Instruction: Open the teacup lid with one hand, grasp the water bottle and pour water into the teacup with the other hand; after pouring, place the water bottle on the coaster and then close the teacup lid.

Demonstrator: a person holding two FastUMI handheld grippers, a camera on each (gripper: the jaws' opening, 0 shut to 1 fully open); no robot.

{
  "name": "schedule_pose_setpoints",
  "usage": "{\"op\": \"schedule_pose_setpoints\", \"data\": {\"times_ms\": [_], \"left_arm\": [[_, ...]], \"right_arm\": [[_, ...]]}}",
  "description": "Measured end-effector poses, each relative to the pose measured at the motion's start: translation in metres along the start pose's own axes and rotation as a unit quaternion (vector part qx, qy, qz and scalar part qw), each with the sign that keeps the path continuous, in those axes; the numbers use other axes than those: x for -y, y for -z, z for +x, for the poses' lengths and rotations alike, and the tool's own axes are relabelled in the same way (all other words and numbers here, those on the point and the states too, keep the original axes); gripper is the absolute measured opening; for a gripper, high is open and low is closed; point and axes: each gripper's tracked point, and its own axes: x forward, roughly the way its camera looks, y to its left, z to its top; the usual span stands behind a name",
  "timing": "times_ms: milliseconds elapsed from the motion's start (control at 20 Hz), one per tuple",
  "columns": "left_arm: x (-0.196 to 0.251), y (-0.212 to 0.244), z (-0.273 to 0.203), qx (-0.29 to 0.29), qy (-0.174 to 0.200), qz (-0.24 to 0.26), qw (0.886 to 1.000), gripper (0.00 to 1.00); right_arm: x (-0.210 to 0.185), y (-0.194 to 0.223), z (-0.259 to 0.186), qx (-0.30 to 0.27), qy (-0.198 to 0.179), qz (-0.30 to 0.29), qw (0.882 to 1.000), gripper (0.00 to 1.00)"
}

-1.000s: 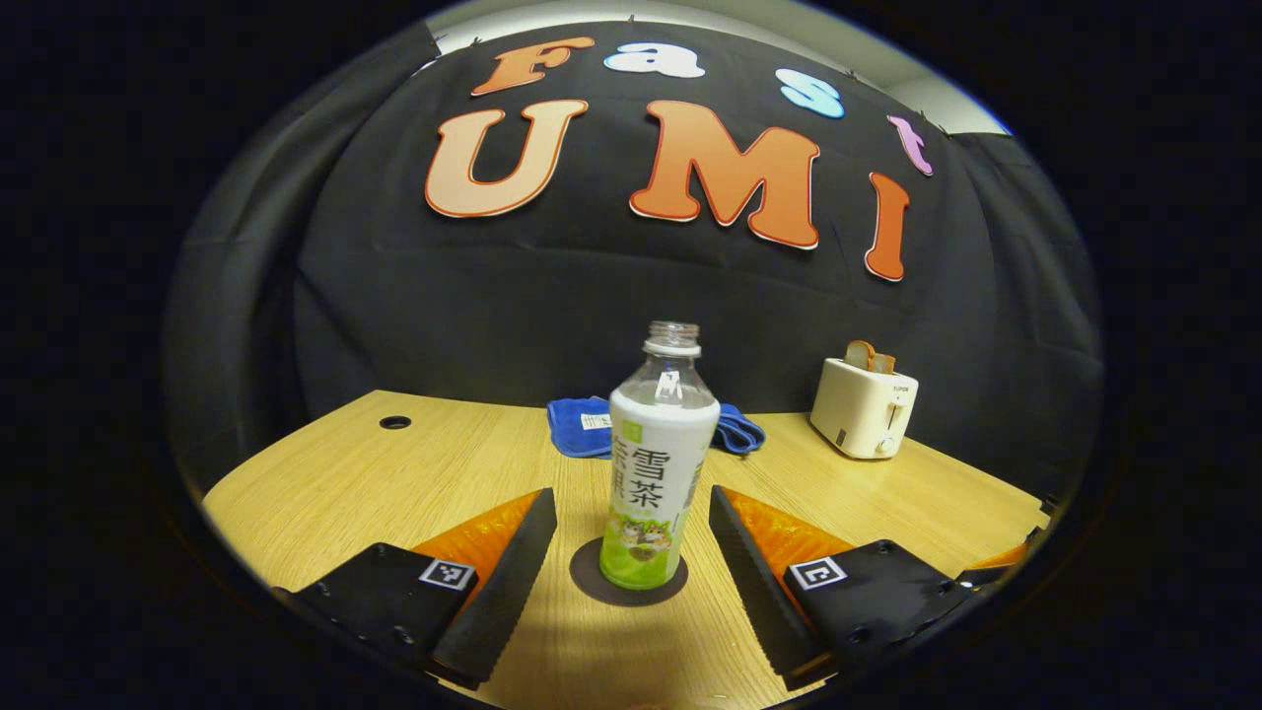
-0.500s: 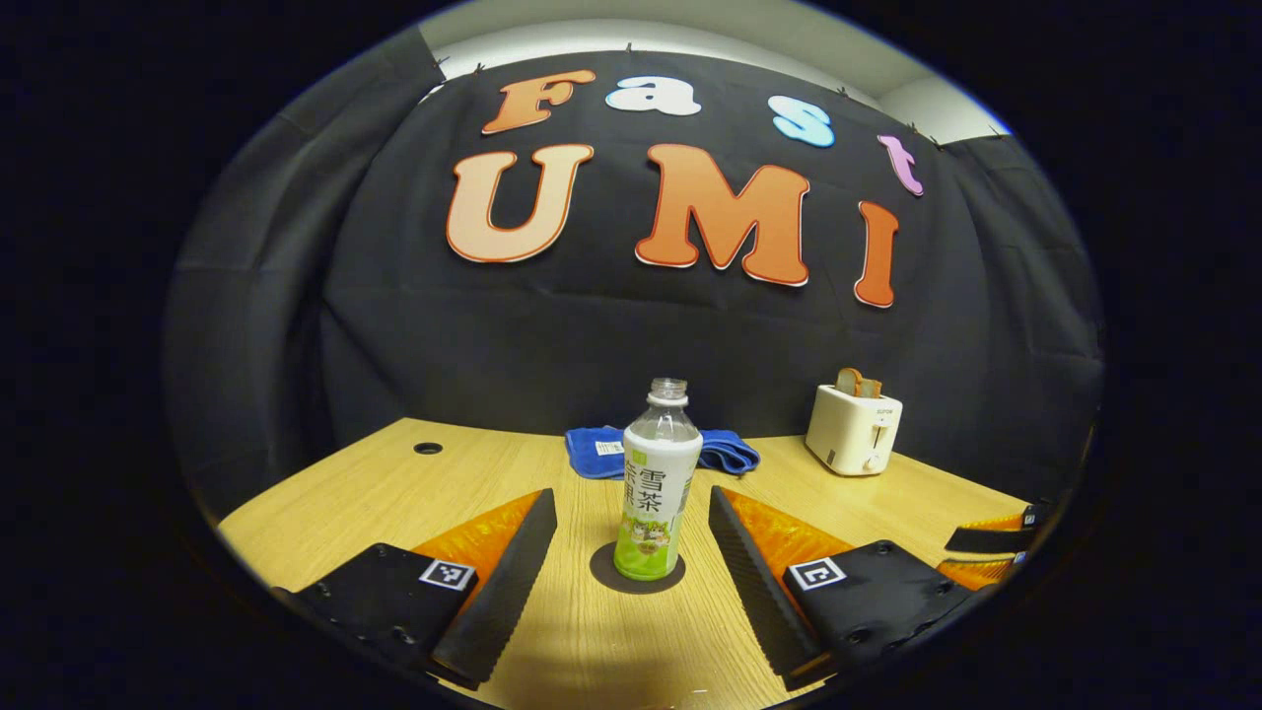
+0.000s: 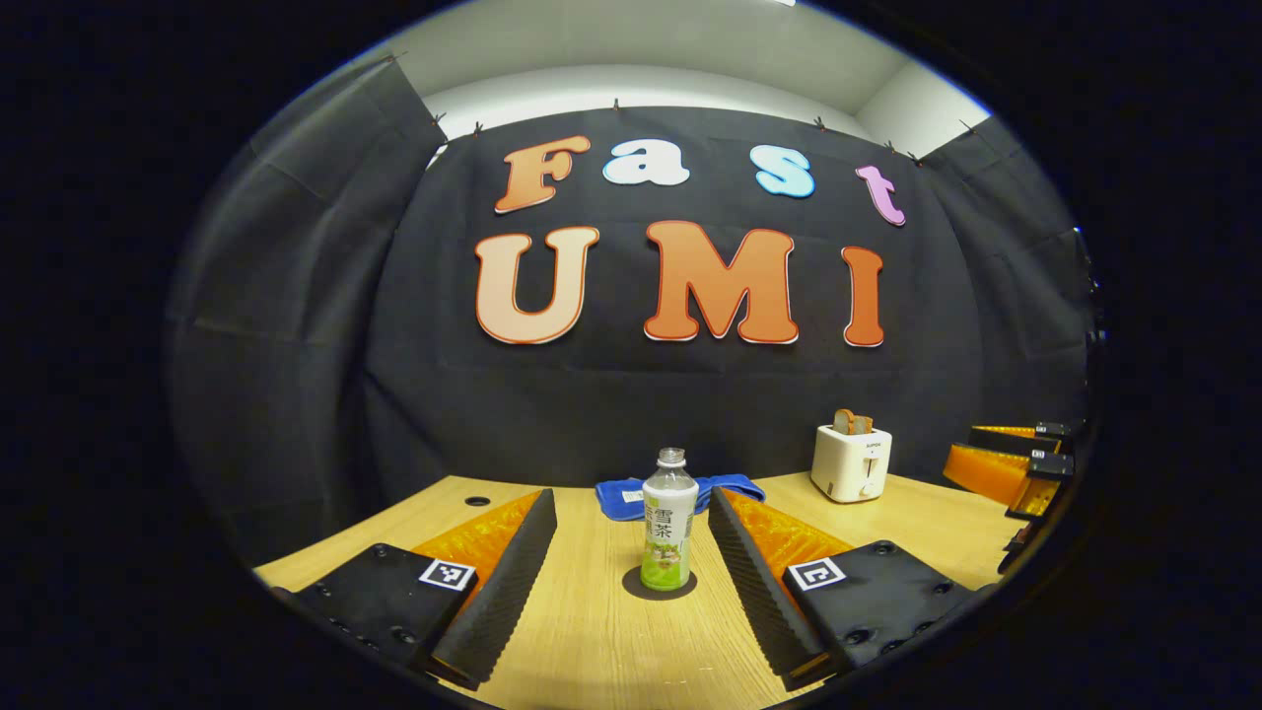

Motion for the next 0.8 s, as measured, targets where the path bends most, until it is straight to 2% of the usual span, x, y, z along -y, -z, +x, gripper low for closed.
{"op": "schedule_pose_setpoints", "data": {"times_ms": [200,600,800], "left_arm": [[-0.008,-0.013,-0.014,0.022,-0.025,0.02,0.999,0.99],[-0.004,-0.032,-0.029,0.051,-0.037,-0.011,0.998,0.99],[-0.003,-0.015,-0.037,0.018,-0.054,-0.016,0.998,0.99]], "right_arm": [[-0.004,-0.012,-0.002,0.005,0.004,-0.01,1.0,0.75],[-0.034,-0.033,-0.031,0.018,-0.031,-0.03,0.999,0.76],[-0.03,-0.019,-0.043,0.006,-0.024,-0.04,0.999,0.78]]}}
